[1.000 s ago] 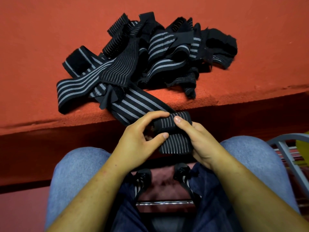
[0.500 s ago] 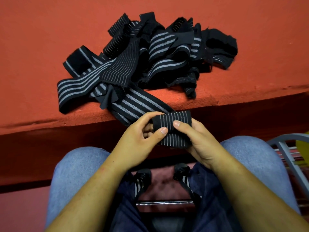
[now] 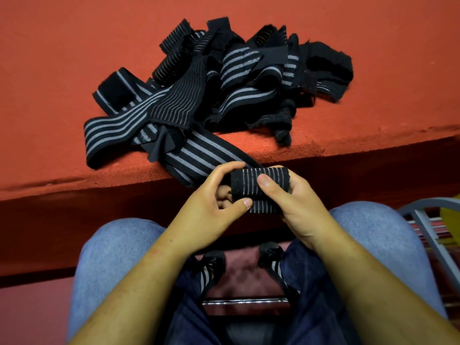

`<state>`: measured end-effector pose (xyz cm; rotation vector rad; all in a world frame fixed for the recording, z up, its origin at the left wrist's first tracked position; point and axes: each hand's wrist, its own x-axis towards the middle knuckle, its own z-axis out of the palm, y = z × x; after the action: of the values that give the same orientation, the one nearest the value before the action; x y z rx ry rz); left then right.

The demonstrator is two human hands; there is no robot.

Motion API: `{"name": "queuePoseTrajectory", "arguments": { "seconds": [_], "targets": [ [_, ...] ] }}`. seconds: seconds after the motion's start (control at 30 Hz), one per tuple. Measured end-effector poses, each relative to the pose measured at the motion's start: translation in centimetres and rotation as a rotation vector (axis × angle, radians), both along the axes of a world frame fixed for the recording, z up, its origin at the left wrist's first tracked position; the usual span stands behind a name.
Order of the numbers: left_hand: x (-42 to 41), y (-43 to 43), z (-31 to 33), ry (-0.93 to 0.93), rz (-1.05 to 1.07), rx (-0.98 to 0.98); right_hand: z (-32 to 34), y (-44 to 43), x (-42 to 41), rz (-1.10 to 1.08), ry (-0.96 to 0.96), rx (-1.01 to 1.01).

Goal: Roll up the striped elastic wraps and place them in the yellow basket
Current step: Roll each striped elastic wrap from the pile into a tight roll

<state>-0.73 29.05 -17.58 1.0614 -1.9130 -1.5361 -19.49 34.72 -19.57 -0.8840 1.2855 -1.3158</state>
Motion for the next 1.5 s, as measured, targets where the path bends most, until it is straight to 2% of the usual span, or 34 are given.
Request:
{"name": "queuePoseTrajectory", "arguments": {
  "seconds": [0.3, 0.47, 0.6, 1.03, 1.5],
  "targets": [
    [-0.12, 0.20, 0.39, 0.069, 0.051, 0.020, 0.29, 0.18, -0.15, -0.026, 0.049, -0.070],
    [0.04, -0.06, 0.30, 0.118, 0.162, -0.033, -0.05, -0.32, -0.25, -0.158, -0.050, -0.069],
    [-0.11, -0.14, 0.14, 0.111, 0.156, -0.050, -0.10, -0.46, -0.32, -0.198, -0.102, -0.044],
    [0.06, -0.52, -0.40, 0.140, 0.132, -0.003, 0.18, -0.41, -0.18, -0.183, -0.137, -0.011],
    [0.09, -0.35, -0.31, 0.103, 0.104, -0.091, 0.67, -0.23, -0.01, -0.079, -0.134, 0.001]
  ]
}}
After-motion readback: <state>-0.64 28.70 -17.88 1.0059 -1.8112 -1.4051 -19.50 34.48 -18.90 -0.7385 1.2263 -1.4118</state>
